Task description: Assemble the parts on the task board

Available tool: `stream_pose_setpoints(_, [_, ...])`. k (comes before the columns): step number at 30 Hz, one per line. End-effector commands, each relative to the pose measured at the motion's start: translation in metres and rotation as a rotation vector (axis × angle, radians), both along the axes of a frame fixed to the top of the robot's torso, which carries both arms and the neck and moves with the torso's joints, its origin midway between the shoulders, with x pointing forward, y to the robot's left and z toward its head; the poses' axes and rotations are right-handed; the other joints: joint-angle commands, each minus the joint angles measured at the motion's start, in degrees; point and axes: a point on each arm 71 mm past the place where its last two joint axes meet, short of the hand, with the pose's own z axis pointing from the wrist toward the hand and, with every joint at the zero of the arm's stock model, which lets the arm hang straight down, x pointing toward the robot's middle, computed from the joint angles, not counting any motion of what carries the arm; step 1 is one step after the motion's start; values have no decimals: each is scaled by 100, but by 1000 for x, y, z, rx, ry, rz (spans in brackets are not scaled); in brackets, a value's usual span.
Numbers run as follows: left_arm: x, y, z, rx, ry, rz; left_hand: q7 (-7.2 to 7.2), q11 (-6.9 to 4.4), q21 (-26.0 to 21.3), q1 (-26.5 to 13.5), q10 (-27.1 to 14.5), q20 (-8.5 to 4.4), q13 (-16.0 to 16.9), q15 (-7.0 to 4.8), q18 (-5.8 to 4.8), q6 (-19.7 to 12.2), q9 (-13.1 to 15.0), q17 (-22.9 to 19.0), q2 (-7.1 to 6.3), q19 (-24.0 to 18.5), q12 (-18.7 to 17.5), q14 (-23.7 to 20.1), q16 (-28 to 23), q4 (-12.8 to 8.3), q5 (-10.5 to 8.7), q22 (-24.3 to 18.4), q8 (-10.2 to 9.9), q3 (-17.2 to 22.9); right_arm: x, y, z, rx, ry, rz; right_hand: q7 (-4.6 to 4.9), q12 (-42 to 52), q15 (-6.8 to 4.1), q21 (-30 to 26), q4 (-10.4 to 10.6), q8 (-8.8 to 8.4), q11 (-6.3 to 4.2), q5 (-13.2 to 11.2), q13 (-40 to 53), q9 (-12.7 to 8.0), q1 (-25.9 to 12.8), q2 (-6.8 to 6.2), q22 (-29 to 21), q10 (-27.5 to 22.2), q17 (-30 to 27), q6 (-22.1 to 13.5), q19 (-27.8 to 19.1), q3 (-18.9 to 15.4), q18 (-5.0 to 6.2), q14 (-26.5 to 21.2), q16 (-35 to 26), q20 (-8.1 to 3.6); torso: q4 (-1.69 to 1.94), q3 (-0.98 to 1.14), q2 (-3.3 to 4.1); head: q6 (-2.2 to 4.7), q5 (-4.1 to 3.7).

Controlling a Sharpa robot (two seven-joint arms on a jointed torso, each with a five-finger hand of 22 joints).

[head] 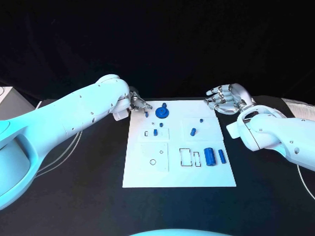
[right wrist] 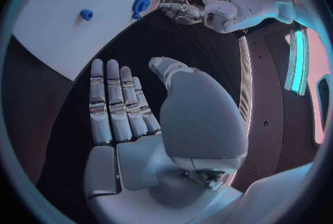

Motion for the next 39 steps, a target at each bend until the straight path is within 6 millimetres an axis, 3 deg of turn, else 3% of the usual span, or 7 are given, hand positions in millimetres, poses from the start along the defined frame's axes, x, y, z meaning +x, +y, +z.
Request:
stream_pose_setpoints(1, [0, -2, 0, -7, 3, -13, 11, 36, -39, 60, -20, 31, -2, 52, 35, -19, -6, 1172, 15, -1, -29, 498, -18, -5, 2, -8, -20, -40, 0, 2, 1, -1, -9, 17, 140, -21, 28, -6, -39, -10, 42, 26, -5, -6, 3, 7, -5, -17, -5, -29, -50, -7, 77, -3, -38, 1, 2, 5, 2, -10, -5])
stream_pose_setpoints(39, [-1, -4, -10, 15, 38, -23, -2, 28, -38, 307, -36, 51, -6, 53, 37, 77, -50, 1186, 8, -4, -6, 501, -10, -31, -7, 1, -4, -44, 0, 4, 1, 0, -8, 21, 143, -20, 30, -5, -39, -9, 43, 29, -15, -7, -1, 7, -18, -19, -12, -31, -50, -10, 77, -2, -44, 3, 3, 3, 15, -83, -43])
